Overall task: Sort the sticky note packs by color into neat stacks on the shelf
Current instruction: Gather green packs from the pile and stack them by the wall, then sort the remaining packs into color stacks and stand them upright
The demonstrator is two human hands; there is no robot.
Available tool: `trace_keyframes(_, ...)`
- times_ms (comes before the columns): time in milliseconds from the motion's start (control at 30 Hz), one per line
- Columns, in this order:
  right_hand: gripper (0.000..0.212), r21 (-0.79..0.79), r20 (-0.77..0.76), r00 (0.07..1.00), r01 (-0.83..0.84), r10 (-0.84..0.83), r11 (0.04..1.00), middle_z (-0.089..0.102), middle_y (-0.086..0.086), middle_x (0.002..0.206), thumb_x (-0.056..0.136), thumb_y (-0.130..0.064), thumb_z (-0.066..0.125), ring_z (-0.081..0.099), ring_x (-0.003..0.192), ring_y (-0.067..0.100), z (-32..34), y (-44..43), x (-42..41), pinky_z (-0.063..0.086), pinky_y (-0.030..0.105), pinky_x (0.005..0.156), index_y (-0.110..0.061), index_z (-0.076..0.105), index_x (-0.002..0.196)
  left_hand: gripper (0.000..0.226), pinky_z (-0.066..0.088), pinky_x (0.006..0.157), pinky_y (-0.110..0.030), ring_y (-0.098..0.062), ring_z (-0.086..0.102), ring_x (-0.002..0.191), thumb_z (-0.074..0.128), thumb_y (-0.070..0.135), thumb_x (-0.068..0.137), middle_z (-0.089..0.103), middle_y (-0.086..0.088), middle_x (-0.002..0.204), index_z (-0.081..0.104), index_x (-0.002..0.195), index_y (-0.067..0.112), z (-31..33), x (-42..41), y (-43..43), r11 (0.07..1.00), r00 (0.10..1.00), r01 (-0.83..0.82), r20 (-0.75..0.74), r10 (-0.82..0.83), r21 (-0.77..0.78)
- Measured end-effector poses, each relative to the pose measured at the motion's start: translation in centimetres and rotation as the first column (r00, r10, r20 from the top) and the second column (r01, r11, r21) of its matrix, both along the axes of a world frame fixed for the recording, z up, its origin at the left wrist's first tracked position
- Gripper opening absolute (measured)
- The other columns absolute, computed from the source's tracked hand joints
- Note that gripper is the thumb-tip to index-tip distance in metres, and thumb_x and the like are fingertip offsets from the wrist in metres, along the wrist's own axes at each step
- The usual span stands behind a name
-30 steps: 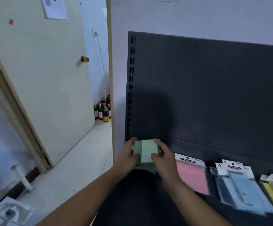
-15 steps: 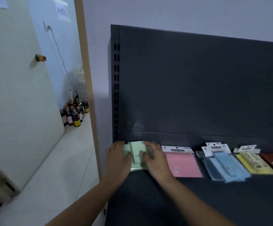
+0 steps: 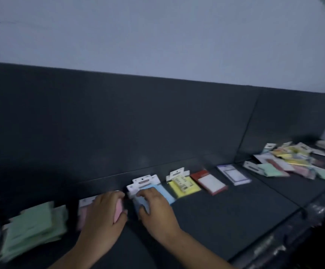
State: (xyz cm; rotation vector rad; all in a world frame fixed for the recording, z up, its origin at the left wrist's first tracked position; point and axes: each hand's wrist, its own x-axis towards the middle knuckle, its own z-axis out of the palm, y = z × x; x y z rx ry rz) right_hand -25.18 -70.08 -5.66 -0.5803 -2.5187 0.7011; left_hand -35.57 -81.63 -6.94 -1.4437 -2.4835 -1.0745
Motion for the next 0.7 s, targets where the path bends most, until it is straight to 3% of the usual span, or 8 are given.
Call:
trace_keyframes(67,0.033,0.046,0.033,0.994,0.106,-0.107,0.993,0.056,0.003,0.119,0.084,-0.009,0.049,0.053,0.109,0.02,0.0,4.1,5.0,0.042,0.03,0.094,-0.016,0.057,0.116,0.047,0.043,0.073,-0.033,-0.026,0.062,0.088,0.041,0.044,0.066,0.065,0.004,0.093,0.063,0.098,0.016,0.0,3.5,4.3,0.999,0.999,0.053,-0.015,-0.053,0.006)
trace_keyframes(133,0.032,0.089,0.076,0.974,0.206,-0.213,0.975,0.056,0.003,0.117,0.084,-0.009,0.047,0.053,0.107,0.022,0.2,8.3,10.3,0.043,0.033,0.091,-0.016,0.057,0.114,0.053,0.038,0.081,-0.034,-0.022,0.057,0.101,0.038,0.051,0.068,0.058,0.011,0.101,0.061,0.105,0.02,0.3,7.9,8.9,0.995,0.994,0.101,-0.033,-0.101,-0.004)
trace_keyframes(267,0.032,0.112,0.143,0.909,0.379,-0.392,0.919,0.054,0.003,0.118,0.085,-0.011,0.047,0.053,0.109,0.022,0.7,15.4,21.3,0.042,0.033,0.093,-0.016,0.056,0.116,0.042,0.024,0.095,-0.027,-0.01,0.034,0.126,0.046,0.045,0.087,0.043,0.016,0.127,0.041,0.125,0.03,0.7,17.2,18.1,0.957,0.958,0.28,-0.05,-0.283,-0.07)
trace_keyframes(500,0.031,0.075,0.096,0.775,0.62,-0.624,0.781,0.051,0.0,0.113,0.085,-0.01,0.045,0.054,0.101,0.022,1.6,22.5,36.5,0.045,0.033,0.086,-0.018,0.057,0.113,0.04,0.023,0.102,-0.026,-0.007,0.027,0.131,0.046,0.04,0.093,0.035,0.017,0.136,0.031,0.13,0.033,0.5,29.9,29.5,0.88,0.892,0.442,-0.021,-0.452,-0.176)
trace_keyframes(700,0.032,0.061,0.059,0.717,0.691,-0.694,0.72,0.05,-0.005,0.115,0.089,-0.012,0.044,0.056,0.098,0.015,1.8,27.7,41.6,0.047,0.032,0.087,-0.022,0.057,0.116,0.042,0.021,0.106,-0.027,-0.008,0.024,0.133,0.042,0.039,0.095,0.032,0.015,0.139,0.029,0.133,0.03,0.8,34.4,37.0,0.853,0.87,0.474,-0.036,-0.493,-0.218)
